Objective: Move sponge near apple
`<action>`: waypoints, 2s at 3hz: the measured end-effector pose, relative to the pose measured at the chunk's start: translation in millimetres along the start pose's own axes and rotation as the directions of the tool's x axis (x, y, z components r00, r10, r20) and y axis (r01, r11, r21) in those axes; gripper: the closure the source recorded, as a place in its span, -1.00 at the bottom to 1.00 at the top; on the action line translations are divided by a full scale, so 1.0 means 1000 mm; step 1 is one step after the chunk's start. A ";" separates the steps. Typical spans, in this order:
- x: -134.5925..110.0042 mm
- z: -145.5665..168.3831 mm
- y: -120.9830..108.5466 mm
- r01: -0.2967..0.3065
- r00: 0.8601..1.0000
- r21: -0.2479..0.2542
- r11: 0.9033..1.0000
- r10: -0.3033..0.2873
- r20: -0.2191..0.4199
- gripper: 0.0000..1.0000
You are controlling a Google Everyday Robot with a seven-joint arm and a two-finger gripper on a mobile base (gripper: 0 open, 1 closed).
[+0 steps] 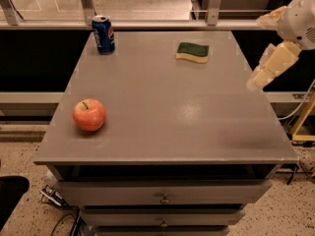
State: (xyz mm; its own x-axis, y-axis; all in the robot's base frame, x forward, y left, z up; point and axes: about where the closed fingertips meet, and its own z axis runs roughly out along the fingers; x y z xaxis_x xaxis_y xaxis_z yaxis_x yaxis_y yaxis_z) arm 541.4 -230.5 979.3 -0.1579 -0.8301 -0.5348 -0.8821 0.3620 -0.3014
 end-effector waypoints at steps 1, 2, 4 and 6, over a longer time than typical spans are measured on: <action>-0.013 0.040 -0.047 -0.039 0.972 -0.014 0.999 0.041 0.233 -1.00; -0.019 0.069 -0.070 -0.078 0.927 -0.029 0.996 0.084 0.364 -1.00; -0.015 0.092 -0.087 -0.137 0.895 -0.004 0.991 0.125 0.428 -1.00; -0.003 0.110 -0.108 -0.211 0.877 0.025 0.977 0.179 0.445 -1.00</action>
Offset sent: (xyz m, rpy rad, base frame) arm 0.1383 0.0220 -0.0360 0.5549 -0.1314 0.0598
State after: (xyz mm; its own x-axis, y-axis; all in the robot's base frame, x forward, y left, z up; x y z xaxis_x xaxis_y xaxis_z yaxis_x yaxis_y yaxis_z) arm 686.0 -221.1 926.9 -0.0984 -0.4747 -0.8746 -0.8176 0.5396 -0.2008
